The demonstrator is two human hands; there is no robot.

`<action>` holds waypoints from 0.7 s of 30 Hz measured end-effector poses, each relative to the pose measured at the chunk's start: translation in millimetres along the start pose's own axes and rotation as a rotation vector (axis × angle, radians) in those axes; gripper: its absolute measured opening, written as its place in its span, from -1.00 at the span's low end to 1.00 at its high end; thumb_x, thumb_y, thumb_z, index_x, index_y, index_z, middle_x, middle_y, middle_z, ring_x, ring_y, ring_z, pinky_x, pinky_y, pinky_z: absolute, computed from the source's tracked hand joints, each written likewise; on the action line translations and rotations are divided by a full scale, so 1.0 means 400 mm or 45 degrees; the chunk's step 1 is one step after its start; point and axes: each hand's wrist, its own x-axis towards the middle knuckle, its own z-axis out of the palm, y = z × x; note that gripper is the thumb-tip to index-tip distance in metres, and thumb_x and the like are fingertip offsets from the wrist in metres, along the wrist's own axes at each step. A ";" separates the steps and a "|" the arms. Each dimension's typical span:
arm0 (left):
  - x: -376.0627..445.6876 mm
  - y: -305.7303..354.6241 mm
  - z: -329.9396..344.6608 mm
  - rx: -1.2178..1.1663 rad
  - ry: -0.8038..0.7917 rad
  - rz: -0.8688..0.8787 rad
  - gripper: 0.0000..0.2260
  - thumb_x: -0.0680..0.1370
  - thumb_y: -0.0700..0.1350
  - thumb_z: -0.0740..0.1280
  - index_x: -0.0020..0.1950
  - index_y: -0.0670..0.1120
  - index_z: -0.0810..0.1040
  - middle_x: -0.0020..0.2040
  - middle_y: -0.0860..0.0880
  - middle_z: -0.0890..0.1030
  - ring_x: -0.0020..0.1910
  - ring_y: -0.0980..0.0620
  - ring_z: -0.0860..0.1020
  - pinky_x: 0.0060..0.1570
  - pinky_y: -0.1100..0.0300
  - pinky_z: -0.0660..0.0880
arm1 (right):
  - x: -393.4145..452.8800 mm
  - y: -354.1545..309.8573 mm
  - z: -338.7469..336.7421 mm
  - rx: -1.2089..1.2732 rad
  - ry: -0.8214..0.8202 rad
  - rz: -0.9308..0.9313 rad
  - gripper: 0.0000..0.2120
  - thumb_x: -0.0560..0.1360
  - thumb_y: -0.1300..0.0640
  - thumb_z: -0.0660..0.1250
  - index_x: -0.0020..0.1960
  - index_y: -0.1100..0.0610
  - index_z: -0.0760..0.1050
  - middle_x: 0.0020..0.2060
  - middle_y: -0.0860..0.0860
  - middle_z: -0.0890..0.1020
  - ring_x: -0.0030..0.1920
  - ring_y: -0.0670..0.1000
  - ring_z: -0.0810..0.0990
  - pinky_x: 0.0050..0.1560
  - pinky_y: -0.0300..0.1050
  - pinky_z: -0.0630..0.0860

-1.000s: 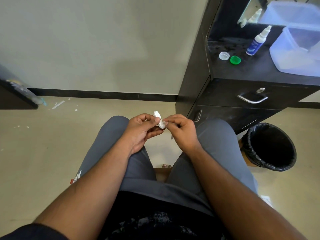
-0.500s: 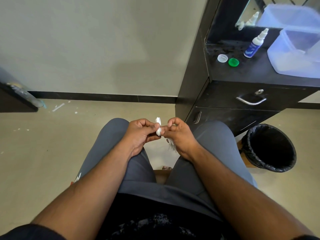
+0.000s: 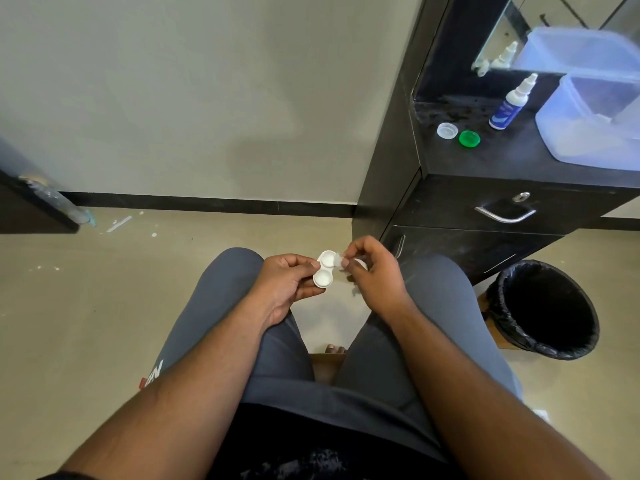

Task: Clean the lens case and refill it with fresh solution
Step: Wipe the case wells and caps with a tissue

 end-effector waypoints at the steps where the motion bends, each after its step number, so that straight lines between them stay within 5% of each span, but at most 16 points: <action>1: 0.000 0.000 0.001 0.000 0.026 0.006 -0.94 0.50 -0.31 0.40 -0.07 -0.30 0.61 -0.17 -0.24 0.67 -0.26 -0.13 0.68 -0.26 0.07 0.66 | -0.004 -0.001 0.003 0.021 -0.002 0.006 -0.90 0.50 0.28 0.35 -0.11 0.10 0.50 -0.13 -0.04 0.59 -0.09 0.00 0.59 -0.18 -0.13 0.61; 10: -0.005 0.011 0.002 -0.126 0.075 -0.013 -0.88 0.50 -0.33 0.38 0.00 -0.35 0.56 -0.16 -0.25 0.67 -0.30 -0.08 0.68 -0.24 0.09 0.66 | -0.011 0.007 0.025 -0.141 -0.024 -0.324 -0.87 0.41 0.28 0.46 -0.05 0.15 0.64 -0.13 -0.11 0.58 -0.09 -0.18 0.56 -0.08 -0.41 0.48; 17: -0.017 0.013 -0.004 -0.033 -0.095 -0.123 -0.91 0.57 -0.24 0.32 -0.02 -0.26 0.56 -0.25 -0.20 0.68 -0.27 -0.18 0.69 -0.26 0.01 0.66 | -0.014 -0.002 0.039 -0.520 -0.116 -0.579 -0.92 0.45 0.30 0.41 -0.07 0.22 0.65 -0.13 0.11 0.63 -0.13 0.05 0.60 -0.11 -0.11 0.57; 21: -0.017 0.011 -0.004 0.061 -0.103 -0.104 -0.88 0.58 -0.23 0.31 0.04 -0.27 0.56 -0.35 -0.13 0.64 -0.28 -0.18 0.69 -0.20 -0.02 0.66 | -0.023 -0.008 0.049 -0.587 -0.086 -0.428 -0.94 0.48 0.24 0.38 -0.08 0.21 0.62 -0.14 0.07 0.59 -0.19 -0.01 0.54 -0.20 -0.23 0.50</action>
